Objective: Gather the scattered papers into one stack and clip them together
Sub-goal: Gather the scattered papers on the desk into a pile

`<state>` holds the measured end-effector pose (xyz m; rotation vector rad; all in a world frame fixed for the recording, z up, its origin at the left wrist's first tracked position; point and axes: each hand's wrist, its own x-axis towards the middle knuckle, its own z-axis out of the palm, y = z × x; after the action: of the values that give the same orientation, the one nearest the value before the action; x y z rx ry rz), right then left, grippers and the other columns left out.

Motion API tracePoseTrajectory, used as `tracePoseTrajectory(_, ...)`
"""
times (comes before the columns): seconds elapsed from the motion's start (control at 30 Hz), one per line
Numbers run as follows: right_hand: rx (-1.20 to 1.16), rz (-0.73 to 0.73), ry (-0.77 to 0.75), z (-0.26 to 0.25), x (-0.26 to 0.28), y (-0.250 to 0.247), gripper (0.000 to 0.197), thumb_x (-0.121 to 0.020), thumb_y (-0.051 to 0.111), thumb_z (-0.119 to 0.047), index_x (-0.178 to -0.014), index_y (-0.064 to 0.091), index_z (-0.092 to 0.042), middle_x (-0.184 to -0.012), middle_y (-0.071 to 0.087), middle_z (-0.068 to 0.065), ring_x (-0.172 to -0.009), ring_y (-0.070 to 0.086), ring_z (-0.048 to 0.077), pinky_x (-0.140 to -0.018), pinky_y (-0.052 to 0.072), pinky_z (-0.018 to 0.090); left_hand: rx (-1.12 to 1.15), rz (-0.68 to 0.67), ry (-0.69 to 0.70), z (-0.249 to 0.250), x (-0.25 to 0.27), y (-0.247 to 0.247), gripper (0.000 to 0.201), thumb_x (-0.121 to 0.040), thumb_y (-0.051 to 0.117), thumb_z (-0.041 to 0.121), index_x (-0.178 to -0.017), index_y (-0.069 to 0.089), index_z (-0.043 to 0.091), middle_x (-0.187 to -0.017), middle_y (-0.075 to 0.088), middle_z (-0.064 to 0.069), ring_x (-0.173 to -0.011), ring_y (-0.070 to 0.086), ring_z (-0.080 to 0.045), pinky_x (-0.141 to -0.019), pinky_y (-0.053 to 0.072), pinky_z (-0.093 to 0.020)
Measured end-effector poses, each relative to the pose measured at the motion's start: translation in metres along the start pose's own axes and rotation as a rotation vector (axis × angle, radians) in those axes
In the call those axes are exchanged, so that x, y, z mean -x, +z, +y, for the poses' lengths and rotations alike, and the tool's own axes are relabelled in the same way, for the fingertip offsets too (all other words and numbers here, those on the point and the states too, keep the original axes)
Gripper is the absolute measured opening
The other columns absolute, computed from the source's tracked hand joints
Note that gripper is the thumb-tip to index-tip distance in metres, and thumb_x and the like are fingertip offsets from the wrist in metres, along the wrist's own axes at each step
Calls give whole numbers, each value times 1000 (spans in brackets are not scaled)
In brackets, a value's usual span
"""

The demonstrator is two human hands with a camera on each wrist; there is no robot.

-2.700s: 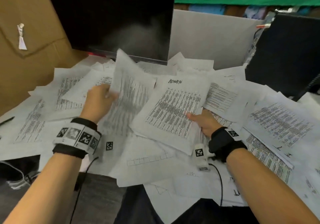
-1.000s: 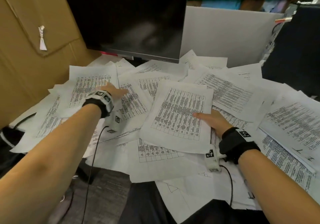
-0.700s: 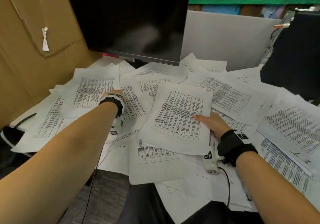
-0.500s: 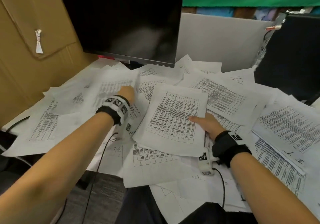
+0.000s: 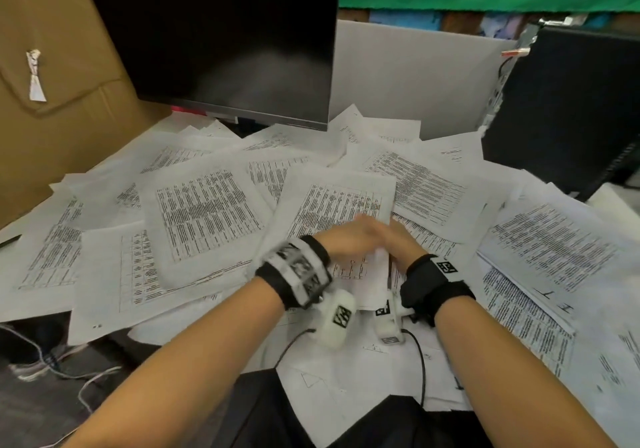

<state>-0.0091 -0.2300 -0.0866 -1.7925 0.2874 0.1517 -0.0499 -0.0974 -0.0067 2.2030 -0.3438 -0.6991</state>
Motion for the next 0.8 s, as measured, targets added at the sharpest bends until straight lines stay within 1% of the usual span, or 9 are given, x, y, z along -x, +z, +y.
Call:
tracePoseTrajectory(0.1,58,-34,-23,11,-7,-3,52,-83,78,-27,-130,59,-16,-130,64,6,-116,61,26,-105,46,44,406,282,-101,-44,11,-65,46,-95,51,36,-135,46,12,-136,47,-4,-123,47,-24,-102,43,-38)
tracePoseTrajectory(0.23,11,-78,-44,13,-8,-6,58,-86,75,-19,-139,53,-14,-131,61,1,-116,59,22,-103,43,35,347,1007,-499,-156,29,-155,70,-87,54,40,-142,34,3,-143,43,-16,-128,44,-35,-106,37,-45)
tracePoseTrajectory(0.3,1,-76,-48,13,-8,-5,58,-86,75,-18,-139,52,-14,-133,61,3,-118,58,22,-102,43,34,330,1024,-735,-196,38,-170,85,-82,59,42,-146,22,-1,-146,37,-21,-130,41,-39,-106,38,-47)
tracePoseTrajectory(0.37,6,-64,-47,14,-10,-5,59,-86,75,-20,-140,53,-14,-135,61,4,-122,58,24,-106,42,37,337,941,-780,-214,38,-170,91,-81,65,39,-147,18,-2,-147,34,-22,-129,42,-39,-104,40,-46)
tracePoseTrajectory(0.43,29,-51,-50,13,-9,-5,57,-87,74,-23,-139,53,-13,-134,61,5,-122,57,26,-106,43,38,346,908,-675,-214,33,-162,73,-83,68,27,-138,34,-6,-136,47,-22,-116,53,-38,-92,50,-38)
tracePoseTrajectory(0.5,42,-46,-48,13,-8,-4,55,-88,73,-25,-138,54,-11,-134,61,6,-121,57,26,-103,43,36,431,877,-499,-202,32,-151,40,-83,69,15,-113,53,-4,-108,62,-18,-84,62,-32,-65,56,-29)
tracePoseTrajectory(0.57,45,-46,-52,13,-7,-4,54,-88,72,-25,-138,55,-11,-135,60,6,-119,58,25,-101,43,35,422,913,-328,-184,34,-145,36,-83,69,13,-112,57,-5,-110,64,-14,-87,63,-29,-73,55,-34)
tracePoseTrajectory(0.67,61,-48,-64,12,-7,-5,50,-90,70,-24,-137,55,-11,-131,61,5,-110,57,20,-93,41,29,63,1104,-44,-127,52,-146,21,-91,56,9,-110,63,7,-102,63,-9,-88,56,-22,-77,47,-35)
tracePoseTrajectory(0.8,47,-47,-59,14,-8,-4,51,-91,70,-25,-138,54,-12,-132,61,5,-117,59,24,-105,43,38,-168,1133,425,-43,90,-151,22,-93,54,9,-114,62,9,-104,63,3,-91,57,-9,-70,42,-7)
